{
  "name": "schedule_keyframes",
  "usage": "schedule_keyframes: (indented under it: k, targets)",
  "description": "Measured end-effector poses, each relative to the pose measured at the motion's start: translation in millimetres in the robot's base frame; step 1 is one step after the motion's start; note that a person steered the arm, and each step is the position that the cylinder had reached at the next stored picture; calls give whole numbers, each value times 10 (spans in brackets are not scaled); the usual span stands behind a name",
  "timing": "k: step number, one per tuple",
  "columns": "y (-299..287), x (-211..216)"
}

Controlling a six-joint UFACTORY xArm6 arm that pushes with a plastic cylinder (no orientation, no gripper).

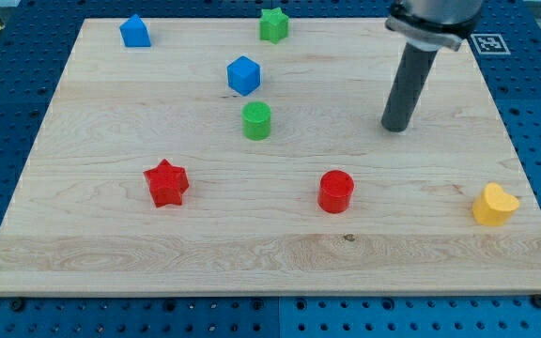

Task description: Point your arm at the top left of the red circle

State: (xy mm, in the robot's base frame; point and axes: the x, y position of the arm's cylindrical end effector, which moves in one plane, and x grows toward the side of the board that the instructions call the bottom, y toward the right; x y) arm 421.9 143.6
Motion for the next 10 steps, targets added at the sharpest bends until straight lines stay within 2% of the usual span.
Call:
schedule_keyframes:
  k: [2,7,9,10]
  targets:
    - [-591,112]
    - [-723,176]
    - [-876,497]
    - [-911,498]
